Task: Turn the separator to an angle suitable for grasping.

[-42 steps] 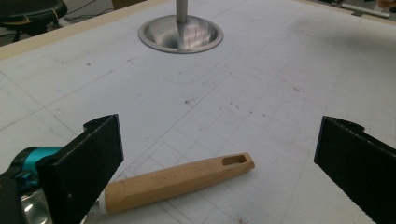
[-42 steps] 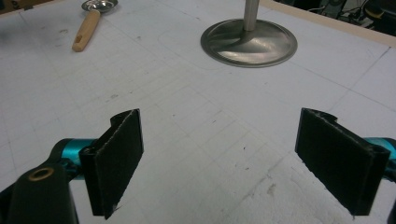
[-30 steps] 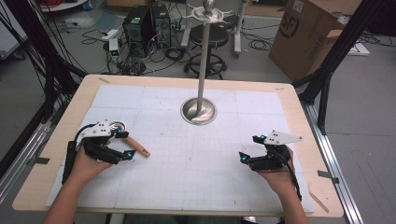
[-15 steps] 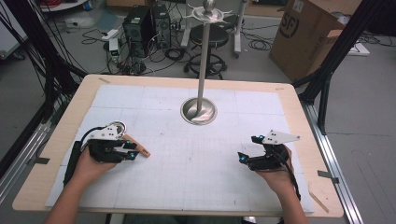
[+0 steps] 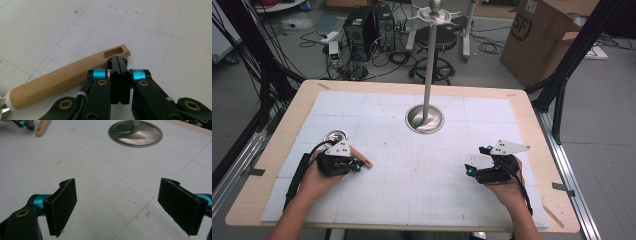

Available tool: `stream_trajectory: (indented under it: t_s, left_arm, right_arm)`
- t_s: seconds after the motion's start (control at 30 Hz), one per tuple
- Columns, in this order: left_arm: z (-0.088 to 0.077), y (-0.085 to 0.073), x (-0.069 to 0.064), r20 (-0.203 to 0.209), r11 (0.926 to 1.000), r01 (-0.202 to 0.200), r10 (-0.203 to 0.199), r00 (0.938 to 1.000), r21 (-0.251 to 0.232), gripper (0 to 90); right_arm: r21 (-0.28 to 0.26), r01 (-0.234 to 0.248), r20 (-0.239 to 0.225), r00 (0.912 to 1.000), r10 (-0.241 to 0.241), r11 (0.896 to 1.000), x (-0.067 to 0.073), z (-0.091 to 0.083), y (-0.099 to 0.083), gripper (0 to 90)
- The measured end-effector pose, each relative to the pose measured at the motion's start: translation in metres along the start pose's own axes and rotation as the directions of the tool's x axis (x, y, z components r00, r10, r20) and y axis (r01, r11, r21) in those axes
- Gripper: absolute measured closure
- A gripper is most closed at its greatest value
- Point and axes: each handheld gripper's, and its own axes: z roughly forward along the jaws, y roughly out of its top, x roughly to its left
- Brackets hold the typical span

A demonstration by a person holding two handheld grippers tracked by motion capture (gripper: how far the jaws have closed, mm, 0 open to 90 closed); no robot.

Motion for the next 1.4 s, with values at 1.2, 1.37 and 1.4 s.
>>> stream_trajectory:
  t_s: [1.2, 1.37, 1.4]
  left_arm:
    - [0.040, 0.031, 0.019, -0.018, 0.9984, 0.057, -0.057, 0.9982, 0.006, 89.7]
    - [0.044, 0.037, 0.022, -0.027, 0.9981, 0.061, -0.060, 0.9978, 0.008, 89.7]
    - [0.045, 0.038, 0.024, -0.029, 0.9982, 0.058, -0.057, 0.9979, 0.014, 89.7]
  right_arm:
    - [-0.023, -0.028, -0.027, 0.9992, 0.028, 0.999, -0.002, 0.002, 0.002, 14.6]
    - [-0.020, -0.029, -0.030, 0.9991, 0.029, 0.999, -0.003, 0.005, 0.002, 14.6]
    - [-0.018, -0.022, -0.031, 0.9993, 0.021, 1.000, -0.004, 0.005, 0.002, 14.6]
